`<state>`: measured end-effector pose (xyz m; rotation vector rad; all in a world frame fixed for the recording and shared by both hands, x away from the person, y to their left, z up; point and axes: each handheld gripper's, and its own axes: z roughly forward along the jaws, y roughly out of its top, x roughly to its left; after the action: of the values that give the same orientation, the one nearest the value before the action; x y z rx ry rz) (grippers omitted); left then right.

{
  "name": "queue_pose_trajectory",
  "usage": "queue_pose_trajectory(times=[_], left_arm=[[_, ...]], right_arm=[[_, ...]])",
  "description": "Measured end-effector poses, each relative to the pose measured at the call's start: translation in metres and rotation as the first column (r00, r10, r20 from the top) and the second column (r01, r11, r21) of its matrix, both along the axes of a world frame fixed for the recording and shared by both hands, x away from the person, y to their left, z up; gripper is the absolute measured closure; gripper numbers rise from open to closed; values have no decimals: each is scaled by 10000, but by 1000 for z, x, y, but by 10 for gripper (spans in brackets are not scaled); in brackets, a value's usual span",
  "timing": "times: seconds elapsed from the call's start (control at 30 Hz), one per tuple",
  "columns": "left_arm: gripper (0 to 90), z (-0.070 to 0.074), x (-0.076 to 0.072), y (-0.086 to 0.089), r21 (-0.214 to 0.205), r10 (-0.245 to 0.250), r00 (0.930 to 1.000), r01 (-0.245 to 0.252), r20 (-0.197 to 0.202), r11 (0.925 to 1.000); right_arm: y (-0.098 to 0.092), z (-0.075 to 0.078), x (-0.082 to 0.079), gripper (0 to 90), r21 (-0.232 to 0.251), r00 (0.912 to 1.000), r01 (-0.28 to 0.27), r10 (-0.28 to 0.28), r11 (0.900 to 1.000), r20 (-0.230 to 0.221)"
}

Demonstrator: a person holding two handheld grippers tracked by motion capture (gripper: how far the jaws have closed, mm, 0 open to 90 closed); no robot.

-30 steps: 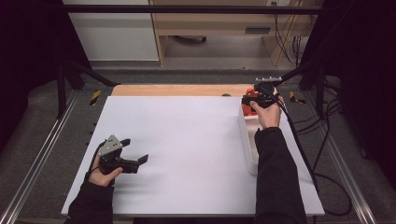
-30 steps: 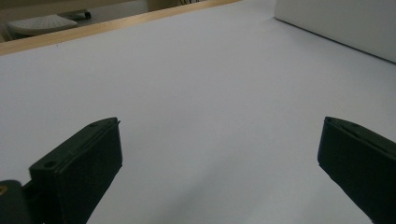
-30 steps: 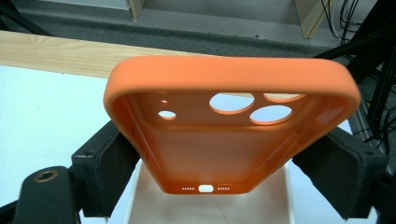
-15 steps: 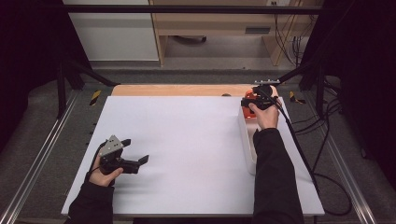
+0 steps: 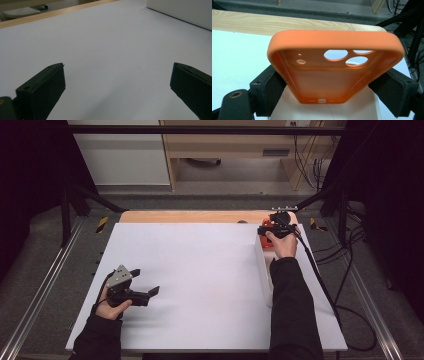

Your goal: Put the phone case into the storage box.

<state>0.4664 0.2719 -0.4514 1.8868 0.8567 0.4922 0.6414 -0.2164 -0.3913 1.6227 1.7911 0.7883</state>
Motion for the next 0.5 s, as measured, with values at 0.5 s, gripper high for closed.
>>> queue_pose_trajectory(times=[0.5], left_arm=[[0,0,0,0,13,-7,10000,7,9,10000]], right_arm=[[2,-4,0,151,-73,9999,-44,45,10000,100]])
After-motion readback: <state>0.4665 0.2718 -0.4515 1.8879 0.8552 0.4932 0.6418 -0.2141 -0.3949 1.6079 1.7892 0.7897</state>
